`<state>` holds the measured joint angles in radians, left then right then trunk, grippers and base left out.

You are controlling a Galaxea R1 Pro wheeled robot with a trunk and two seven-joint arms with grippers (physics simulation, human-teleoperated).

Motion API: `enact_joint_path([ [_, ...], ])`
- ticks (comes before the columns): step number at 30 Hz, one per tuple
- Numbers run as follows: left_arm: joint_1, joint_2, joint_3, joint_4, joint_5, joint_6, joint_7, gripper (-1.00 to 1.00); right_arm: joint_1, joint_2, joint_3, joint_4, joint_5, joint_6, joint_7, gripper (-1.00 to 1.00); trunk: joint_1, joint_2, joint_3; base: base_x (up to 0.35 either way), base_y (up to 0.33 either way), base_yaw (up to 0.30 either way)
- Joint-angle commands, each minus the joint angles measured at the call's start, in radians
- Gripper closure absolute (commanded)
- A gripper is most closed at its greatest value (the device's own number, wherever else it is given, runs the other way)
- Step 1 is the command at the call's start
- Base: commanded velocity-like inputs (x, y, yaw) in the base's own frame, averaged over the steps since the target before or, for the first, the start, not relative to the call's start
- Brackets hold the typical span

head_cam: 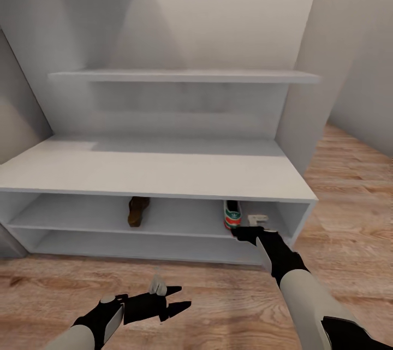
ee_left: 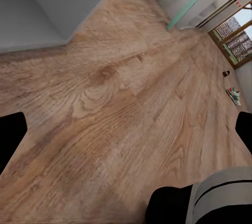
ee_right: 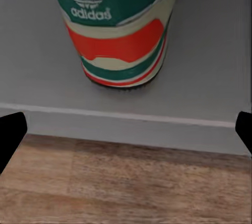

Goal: Pick up the two gym shoes and the two sandals from the corridor floor and place them onto the hallstand (shoe rack) in the corridor, making sure they are on the rack and not on the floor. Arrange them so the two gym shoes are next to each other and the two sandals are next to each other.

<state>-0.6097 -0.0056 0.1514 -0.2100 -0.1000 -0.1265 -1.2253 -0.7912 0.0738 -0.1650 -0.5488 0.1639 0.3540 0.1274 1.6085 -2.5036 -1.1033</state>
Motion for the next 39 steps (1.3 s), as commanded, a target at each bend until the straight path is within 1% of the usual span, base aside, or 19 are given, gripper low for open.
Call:
enact_joint_path([
  [1, -0.001, -0.001, 0.008, 0.0, -0.01, -0.01, -0.002, -1.0, 0.0, 0.001, -0.008, -0.002, 0.01, 0.005, 0.008, -1.0, -0.001, 0.0, -0.001, -0.338, 0.0, 0.0],
  [22, -0.001, 0.001, 0.01, 0.0, -0.012, -0.01, -0.003, -1.0, 0.001, 0.001, -0.008, 0.006, 0.01, 0.005, 0.008, -1.0, -0.001, 0.0, -0.001, -0.342, 0.0, 0.0],
  [32, -0.001, 0.007, 0.012, -0.006, -0.012, -0.009, -0.005, -1.0, 0.004, 0.001, -0.01, 0.007, 0.005, 0.005, 0.009, -1.0, -0.001, 0.0, -0.001, -0.339, 0.0, 0.0],
  [39, -0.001, 0.019, 0.013, -0.009, -0.012, -0.009, -0.004, -1.0, 0.012, 0.001, -0.01, -0.001, 0.004, 0.0, 0.01, -1.0, -0.001, 0.0, -0.001, -0.133, 0.0, 0.0],
])
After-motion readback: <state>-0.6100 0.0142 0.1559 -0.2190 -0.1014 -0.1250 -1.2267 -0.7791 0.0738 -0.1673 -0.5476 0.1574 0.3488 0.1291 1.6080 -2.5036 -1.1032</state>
